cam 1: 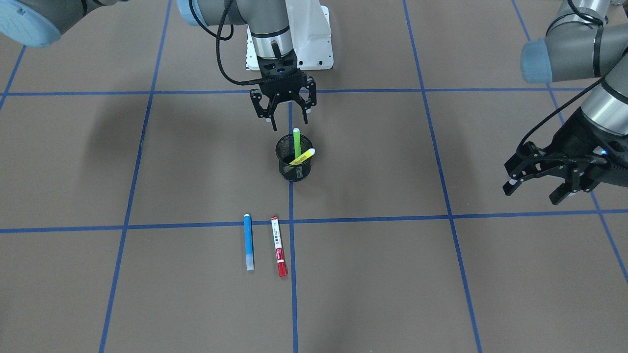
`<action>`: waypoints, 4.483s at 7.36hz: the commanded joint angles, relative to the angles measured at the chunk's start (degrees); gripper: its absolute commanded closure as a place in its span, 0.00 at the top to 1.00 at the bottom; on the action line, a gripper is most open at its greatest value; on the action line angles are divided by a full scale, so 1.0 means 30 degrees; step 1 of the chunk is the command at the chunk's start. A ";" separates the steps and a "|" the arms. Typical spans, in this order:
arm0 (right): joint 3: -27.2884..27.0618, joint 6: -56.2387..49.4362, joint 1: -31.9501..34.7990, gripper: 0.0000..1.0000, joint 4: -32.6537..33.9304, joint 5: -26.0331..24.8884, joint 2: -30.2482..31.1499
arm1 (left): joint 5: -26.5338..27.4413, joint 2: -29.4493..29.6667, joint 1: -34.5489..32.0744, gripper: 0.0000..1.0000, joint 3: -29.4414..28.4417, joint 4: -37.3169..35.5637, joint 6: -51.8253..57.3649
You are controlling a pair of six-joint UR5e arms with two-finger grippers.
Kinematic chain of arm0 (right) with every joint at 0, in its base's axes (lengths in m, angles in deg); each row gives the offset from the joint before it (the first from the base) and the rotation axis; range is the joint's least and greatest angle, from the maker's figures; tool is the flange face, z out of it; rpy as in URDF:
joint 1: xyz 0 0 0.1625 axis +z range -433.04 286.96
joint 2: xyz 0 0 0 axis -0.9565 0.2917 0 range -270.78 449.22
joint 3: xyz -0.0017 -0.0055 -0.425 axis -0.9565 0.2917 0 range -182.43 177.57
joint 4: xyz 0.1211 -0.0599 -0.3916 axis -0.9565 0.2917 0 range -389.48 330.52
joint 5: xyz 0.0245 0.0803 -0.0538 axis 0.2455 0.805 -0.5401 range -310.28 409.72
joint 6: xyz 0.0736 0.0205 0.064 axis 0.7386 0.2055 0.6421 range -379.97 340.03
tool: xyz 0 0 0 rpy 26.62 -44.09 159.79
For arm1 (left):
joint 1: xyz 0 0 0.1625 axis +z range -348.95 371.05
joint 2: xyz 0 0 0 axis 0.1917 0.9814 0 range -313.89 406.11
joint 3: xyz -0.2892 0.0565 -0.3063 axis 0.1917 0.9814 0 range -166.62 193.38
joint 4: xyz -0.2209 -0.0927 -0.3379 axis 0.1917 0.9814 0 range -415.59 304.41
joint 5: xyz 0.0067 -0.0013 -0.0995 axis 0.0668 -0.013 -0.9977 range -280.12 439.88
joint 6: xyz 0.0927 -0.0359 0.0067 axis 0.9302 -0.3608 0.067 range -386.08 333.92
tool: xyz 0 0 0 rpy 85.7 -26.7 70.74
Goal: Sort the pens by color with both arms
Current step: 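Lower the right gripper over the cup toward the yellow highlighter, then grasp the green highlighter and lift it out of the cup with the right gripper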
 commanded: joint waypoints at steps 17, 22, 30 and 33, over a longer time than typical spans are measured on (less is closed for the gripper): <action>-0.2985 -0.0834 -0.0343 0.00 0.2721 -0.1688 0.0510 | 0.0136 -0.0070 0.0029 0.98 -0.0025 0.0069 -0.0270; -0.6342 -0.0834 -0.0051 0.00 0.5192 -0.1482 0.0344 | 0.0136 -0.0070 0.0059 0.99 -0.0054 0.0069 -0.0329; 1.0218 0.0454 0.3787 0.00 -0.3877 -0.3647 -0.6625 | 0.0136 -0.0070 0.0088 0.99 0.0063 0.0069 -0.0915; 1.1647 0.0951 0.3380 0.00 -0.7678 -0.3973 -0.5616 | 0.0136 -0.0012 0.0088 0.99 0.0092 0.0069 -0.0944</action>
